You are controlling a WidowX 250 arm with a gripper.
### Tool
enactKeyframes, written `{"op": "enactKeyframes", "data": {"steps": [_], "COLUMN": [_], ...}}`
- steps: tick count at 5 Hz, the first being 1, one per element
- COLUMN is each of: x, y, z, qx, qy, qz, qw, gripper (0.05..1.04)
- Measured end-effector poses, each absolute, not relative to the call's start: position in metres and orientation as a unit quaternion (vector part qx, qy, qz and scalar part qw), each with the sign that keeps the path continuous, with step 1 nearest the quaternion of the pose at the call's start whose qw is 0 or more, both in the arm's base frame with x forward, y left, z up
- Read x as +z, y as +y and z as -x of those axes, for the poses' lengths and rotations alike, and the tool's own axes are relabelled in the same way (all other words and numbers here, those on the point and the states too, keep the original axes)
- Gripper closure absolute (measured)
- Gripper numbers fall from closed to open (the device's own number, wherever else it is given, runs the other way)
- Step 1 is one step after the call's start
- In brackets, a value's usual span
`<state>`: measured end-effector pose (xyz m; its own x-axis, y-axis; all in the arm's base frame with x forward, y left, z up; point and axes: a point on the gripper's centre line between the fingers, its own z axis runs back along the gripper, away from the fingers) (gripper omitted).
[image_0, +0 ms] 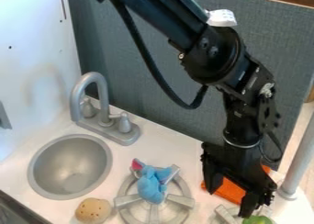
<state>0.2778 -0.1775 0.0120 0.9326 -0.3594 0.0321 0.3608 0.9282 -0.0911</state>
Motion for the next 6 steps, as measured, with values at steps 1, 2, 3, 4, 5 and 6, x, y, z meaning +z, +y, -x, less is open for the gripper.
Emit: {"op": "enactKeyframes", "data": {"steps": [1, 2, 3, 4, 5, 6], "x": [0.002, 0.002, 0.003, 0.004, -0.012, -0.017], "y": [-0.175, -0.182, -0.187, -0.2, -0.208, -0.213], "z": [-0.274, -0.276, -0.277, -0.275, -0.272, -0.274], "qx": [-0.183, -0.205, -0.223, -0.244, -0.256, -0.261], "qy": [0.008, -0.003, -0.012, -0.014, 0.004, 0.01], "qz": [0.042, 0.06, 0.076, 0.075, 0.036, 0.024], "qw": [0.982, 0.977, 0.972, 0.967, 0.966, 0.965], "gripper": [0.083, 0.083, 0.083, 0.083, 0.083, 0.083]}}
